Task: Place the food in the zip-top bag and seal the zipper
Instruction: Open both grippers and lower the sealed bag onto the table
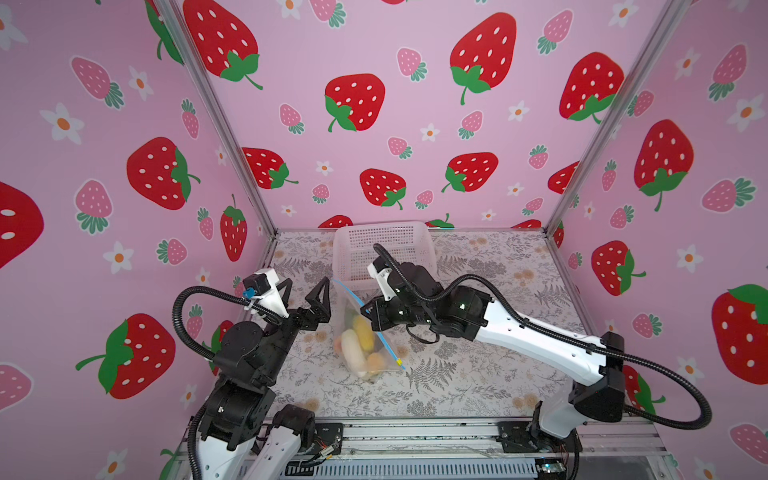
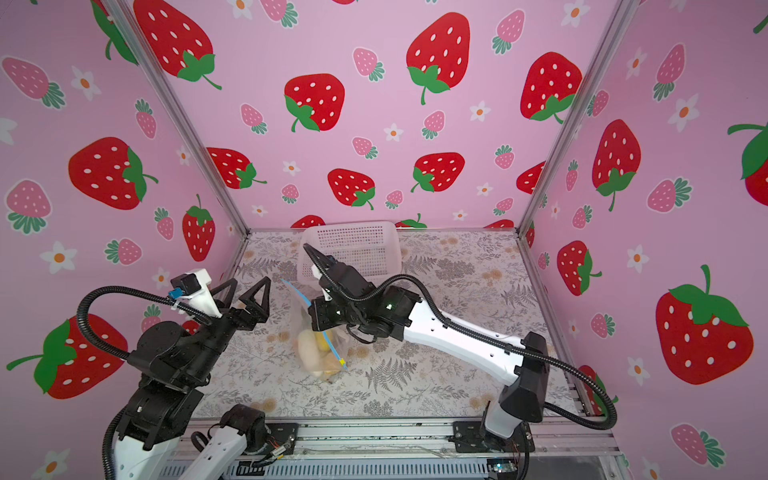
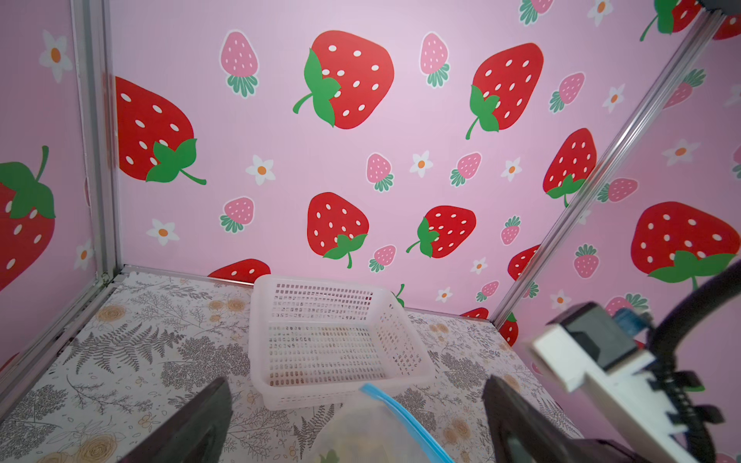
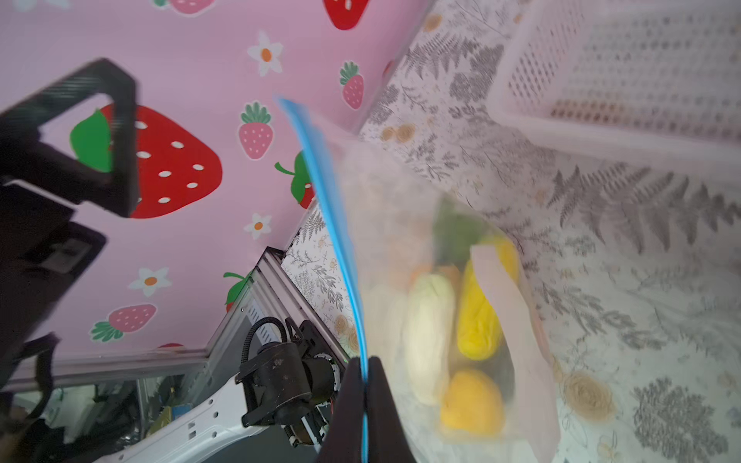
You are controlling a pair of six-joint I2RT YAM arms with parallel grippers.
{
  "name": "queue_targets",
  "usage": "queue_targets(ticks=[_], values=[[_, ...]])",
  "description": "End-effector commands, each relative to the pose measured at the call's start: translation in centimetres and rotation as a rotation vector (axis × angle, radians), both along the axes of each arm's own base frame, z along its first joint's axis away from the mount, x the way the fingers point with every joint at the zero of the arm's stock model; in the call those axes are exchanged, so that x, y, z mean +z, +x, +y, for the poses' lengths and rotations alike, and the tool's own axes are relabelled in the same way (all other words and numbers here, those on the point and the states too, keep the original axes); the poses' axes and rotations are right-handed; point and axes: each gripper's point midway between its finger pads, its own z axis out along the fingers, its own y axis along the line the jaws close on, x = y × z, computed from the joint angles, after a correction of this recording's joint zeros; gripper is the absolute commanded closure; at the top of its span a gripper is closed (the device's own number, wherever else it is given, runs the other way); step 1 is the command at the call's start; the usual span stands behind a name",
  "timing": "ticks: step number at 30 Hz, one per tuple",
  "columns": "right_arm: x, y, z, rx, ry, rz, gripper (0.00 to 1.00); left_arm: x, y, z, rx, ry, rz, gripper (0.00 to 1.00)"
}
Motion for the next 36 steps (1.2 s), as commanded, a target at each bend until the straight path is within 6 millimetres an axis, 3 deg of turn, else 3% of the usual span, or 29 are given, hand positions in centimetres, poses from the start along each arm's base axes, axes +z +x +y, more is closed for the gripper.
queue_targets(ticks=[1,3,8,11,14,19,24,26,31,33,36], values=[[1.9,4.8,-6.5,-0.244,0.255,0.098,1.00,-0.4,0.8,0.5,0.039,-0.010,0.044,0.01],[-1.8,6.4,-10.4,-0.300,0.219,0.136,1.00,-1.2,1.7,0.0,0.023,-0.017,0.069,0.01],[-10.0,9.4,-22.6,-0.489,0.121,0.213,1.00,-3.2,4.2,-1.8,-0.035,-0.035,0.140,0.01],[-13.3,9.9,-27.4,-0.525,0.073,0.240,1.00,-3.9,5.3,-2.7,-0.066,-0.041,0.170,0.00],[-17.1,10.2,-30.9,-0.566,0.059,0.276,1.00,-4.5,6.3,-3.5,-0.097,-0.054,0.192,0.00],[-21.7,11.3,-34.5,-0.656,0.093,0.334,1.00,-6.2,7.2,-4.5,-0.131,-0.053,0.244,0.00],[-24.7,13.5,-37.1,-0.760,0.017,0.319,1.00,-7.7,7.3,-4.6,-0.135,-0.023,0.269,0.00],[-25.5,14.2,-37.4,-0.761,0.005,0.318,0.94,-8.3,7.3,-4.4,-0.130,-0.003,0.275,0.00],[-24.4,15.6,-37.7,-0.740,-0.023,0.255,0.79,-10.3,7.4,-3.7,-0.089,0.032,0.293,0.01],[-23.8,16.2,-38.7,-0.764,-0.075,0.221,0.68,-11.7,7.5,-2.5,-0.020,0.021,0.335,0.01],[-22.3,17.0,-39.6,-0.774,-0.112,0.144,0.44,-15.3,7.3,-1.2,0.055,0.035,0.404,0.01]])
